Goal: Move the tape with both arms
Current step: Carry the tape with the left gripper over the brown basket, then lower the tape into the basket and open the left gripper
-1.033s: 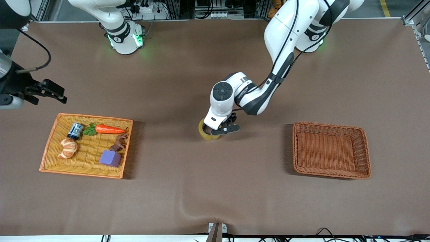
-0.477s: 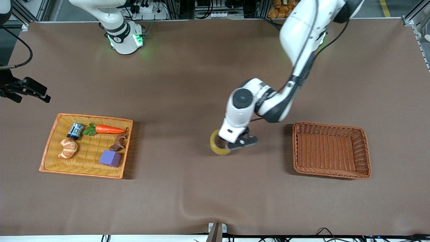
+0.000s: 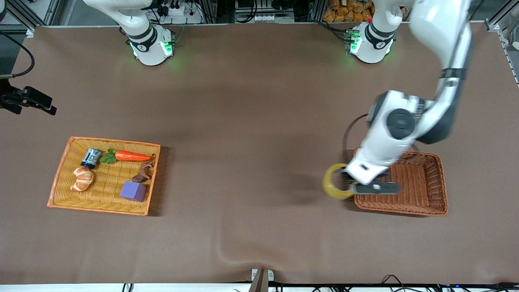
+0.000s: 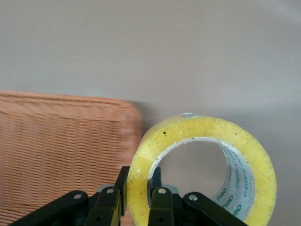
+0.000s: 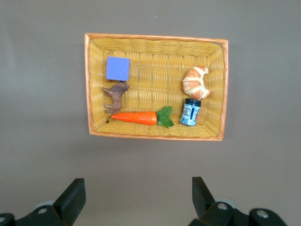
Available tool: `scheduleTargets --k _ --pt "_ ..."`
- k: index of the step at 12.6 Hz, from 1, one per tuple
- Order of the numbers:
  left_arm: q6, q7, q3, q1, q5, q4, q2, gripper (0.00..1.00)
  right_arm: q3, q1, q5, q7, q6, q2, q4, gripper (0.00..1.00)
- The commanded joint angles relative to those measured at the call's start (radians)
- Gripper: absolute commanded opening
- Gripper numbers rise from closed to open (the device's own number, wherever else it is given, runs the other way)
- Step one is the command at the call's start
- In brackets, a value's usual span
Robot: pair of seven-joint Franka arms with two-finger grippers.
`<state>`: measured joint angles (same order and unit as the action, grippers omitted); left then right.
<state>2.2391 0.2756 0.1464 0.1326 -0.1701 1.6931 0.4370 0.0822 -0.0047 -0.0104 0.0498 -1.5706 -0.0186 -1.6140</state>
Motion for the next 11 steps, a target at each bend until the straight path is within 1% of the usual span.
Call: scheduleTargets --k 1,3,4,5,6,9,11 --pt "0.004 -0.247 0.018 -0.138 -0.012 0.065 -0.012 0.0 -0.038 0.006 -0.049 -0.005 0.044 -0.018 0.006 1.0" --pt "0.004 -0.338 0.018 -0.192 -0.005 0.068 0.028 0.0 -0.03 -0.001 -0.034 -0.005 0.047 -0.02 0.017 1.0" --pt "0.005 -0.36 0.018 -0.221 -0.008 0.06 0.051 0.12 -0.035 0.003 -0.034 -0.008 0.046 -0.02 0.019 1.0" --pt "0.008 -0.392 0.018 -0.237 -0.009 0.054 0.061 0.5 -0.033 0.003 -0.036 -0.008 0.046 -0.02 0.017 1.0" --pt "0.008 -0.401 0.018 -0.237 -0.006 0.051 0.062 1.0 -0.033 0.0 -0.034 -0.008 0.047 -0.02 0.017 1.0" --pt "-0.001 -0.401 0.021 -0.234 -0.006 0.011 0.039 1.0 -0.032 0.0 -0.034 -0.008 0.037 -0.012 0.016 1.0" --pt "-0.073 -0.4 0.039 -0.228 -0.002 -0.019 -0.026 1.0 -0.032 -0.001 -0.034 -0.008 0.037 -0.012 0.016 1.0"
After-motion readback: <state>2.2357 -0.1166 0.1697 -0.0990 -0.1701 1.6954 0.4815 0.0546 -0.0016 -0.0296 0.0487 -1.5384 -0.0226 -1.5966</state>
